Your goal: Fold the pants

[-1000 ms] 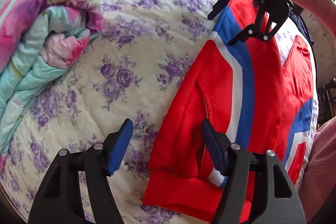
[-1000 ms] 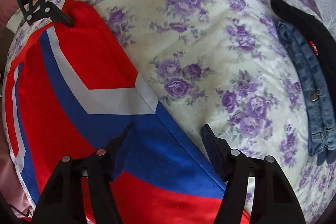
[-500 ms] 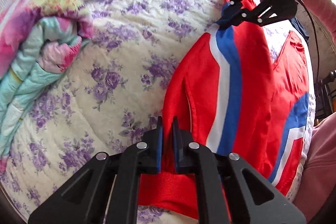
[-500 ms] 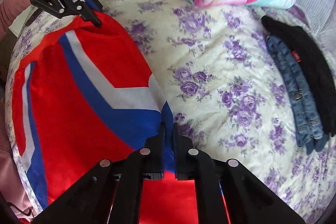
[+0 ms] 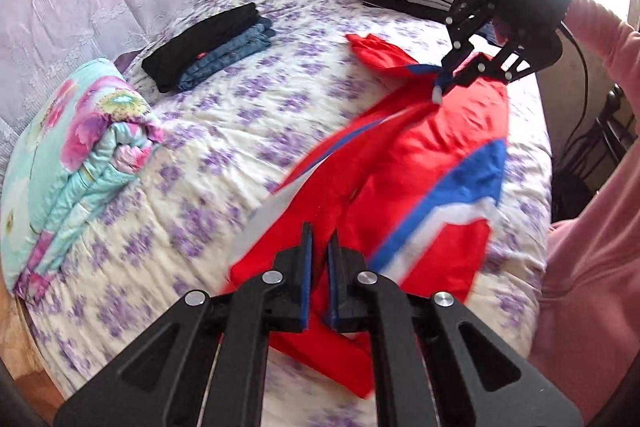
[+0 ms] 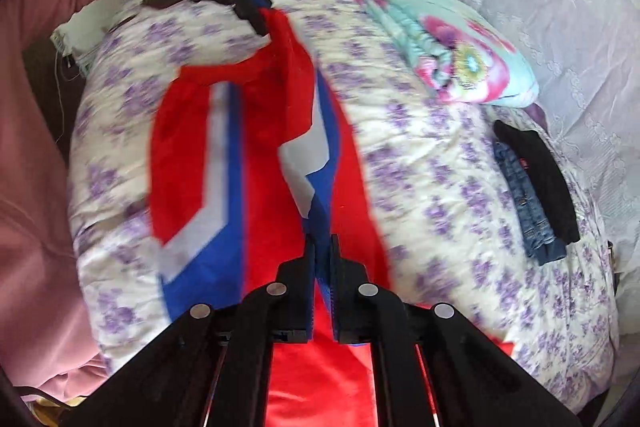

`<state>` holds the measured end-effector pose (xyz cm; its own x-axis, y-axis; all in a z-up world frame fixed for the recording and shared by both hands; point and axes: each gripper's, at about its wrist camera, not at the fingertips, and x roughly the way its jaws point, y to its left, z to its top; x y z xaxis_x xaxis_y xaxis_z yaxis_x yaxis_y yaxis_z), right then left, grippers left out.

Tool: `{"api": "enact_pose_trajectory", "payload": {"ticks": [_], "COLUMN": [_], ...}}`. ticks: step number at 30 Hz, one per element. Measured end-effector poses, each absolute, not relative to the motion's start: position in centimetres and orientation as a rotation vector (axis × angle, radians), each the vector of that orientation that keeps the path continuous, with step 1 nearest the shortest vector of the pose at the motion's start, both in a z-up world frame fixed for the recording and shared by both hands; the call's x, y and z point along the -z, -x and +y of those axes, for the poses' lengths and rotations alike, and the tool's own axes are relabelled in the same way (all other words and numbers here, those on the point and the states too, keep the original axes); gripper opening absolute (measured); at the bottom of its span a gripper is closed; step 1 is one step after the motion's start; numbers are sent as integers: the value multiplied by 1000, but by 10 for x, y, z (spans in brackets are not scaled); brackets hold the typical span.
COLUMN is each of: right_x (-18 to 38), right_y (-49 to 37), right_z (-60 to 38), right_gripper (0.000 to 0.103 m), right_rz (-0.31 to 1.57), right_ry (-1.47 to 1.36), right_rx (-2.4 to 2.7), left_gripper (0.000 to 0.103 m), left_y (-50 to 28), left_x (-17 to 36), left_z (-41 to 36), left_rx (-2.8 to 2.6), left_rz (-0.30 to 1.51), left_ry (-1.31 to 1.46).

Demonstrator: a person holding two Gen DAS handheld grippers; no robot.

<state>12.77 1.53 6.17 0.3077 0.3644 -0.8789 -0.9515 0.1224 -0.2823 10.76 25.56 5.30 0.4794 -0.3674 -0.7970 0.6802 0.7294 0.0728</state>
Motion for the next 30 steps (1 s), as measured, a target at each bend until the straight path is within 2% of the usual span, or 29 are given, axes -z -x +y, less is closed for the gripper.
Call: {"api": "enact_pose_trajectory", "payload": {"ticks": [5, 11, 14, 16, 17, 18, 19, 20, 21, 26, 28, 30], "right_x": [-13, 30, 38, 34, 30, 23, 15, 3, -7, -55, -58, -50], "right_y": [-65, -47, -47, -50, -52, -55, -59, -64, -70, -142, -180, -225], "right_z": [9, 0, -3, -7, -11, -16, -23, -32, -40, -83, -99, -111], "right_gripper": [6, 7, 10, 16, 28, 45, 50, 52, 53, 62, 62, 62], "right_rz": [760, 801, 789, 812, 831, 850, 865, 865, 859, 819, 863, 952], "right_ry": [1035, 988, 938, 888, 849, 797, 733, 656, 604, 305, 189, 47], "right_rx": [-1138, -1095, -1067, -1040, -1028, -1024, -1028, -1017, -987, -671, -494, -370], "left_gripper": [6, 6, 7, 9, 18, 42, 54, 71, 79, 90, 90, 90], "left_y": [-57, -37, -34, -31, -27, -23, -17, -9, -3, -5, -23, -48], "left_x": [-22, 36, 46, 43, 38, 32, 23, 11, 0, -40, -36, -15], "left_z": [239, 237, 243, 244, 242, 241, 239, 236, 233, 204, 188, 168], "left_rx": [725, 706, 697, 672, 662, 666, 669, 668, 664, 727, 777, 815], "left_rz": [888, 976, 954, 953, 953, 950, 934, 891, 842, 650, 647, 723], "left_ry": [-371, -290, -201, -183, -188, -196, -208, -226, -245, -165, -92, -7]}}
